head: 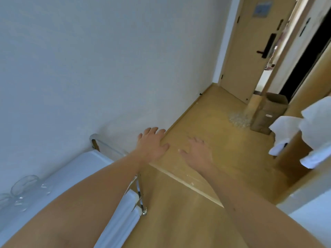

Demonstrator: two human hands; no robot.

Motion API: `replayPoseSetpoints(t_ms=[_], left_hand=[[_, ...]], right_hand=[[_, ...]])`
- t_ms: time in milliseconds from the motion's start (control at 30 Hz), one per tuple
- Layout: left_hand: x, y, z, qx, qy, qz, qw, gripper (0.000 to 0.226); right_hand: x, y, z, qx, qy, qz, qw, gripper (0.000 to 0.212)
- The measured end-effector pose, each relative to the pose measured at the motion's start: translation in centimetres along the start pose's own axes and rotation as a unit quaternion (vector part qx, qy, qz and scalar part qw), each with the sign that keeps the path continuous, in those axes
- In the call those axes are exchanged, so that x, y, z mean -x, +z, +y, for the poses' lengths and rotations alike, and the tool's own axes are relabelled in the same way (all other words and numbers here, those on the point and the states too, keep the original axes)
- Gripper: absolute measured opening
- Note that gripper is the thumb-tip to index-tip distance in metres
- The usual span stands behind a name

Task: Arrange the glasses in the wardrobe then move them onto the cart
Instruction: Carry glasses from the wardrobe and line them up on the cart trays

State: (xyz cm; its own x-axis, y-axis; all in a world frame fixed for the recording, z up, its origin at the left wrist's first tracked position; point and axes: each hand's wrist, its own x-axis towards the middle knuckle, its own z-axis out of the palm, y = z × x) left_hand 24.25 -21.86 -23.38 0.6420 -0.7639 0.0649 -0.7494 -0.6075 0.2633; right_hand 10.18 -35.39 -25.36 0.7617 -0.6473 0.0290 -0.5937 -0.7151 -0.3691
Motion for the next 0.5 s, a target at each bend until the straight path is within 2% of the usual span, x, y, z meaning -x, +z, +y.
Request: replayPoseSetpoints(t_ms=[233, 500], left_hand=[[-3.7, 0.2, 4.5, 0.01, 0.13, -0.01, 0.991, 0.065], [-8.4, 1.3, 10.5, 0.016, 0.22, -0.017, 0.975, 0.065]], right_hand=[[1.3, -3.1, 3.2, 0.006, 0.118, 0.056, 0.991, 0.067], [0.3, -6.3, 7.9, 0.014, 0.176, 0.1, 0.979, 0.065]])
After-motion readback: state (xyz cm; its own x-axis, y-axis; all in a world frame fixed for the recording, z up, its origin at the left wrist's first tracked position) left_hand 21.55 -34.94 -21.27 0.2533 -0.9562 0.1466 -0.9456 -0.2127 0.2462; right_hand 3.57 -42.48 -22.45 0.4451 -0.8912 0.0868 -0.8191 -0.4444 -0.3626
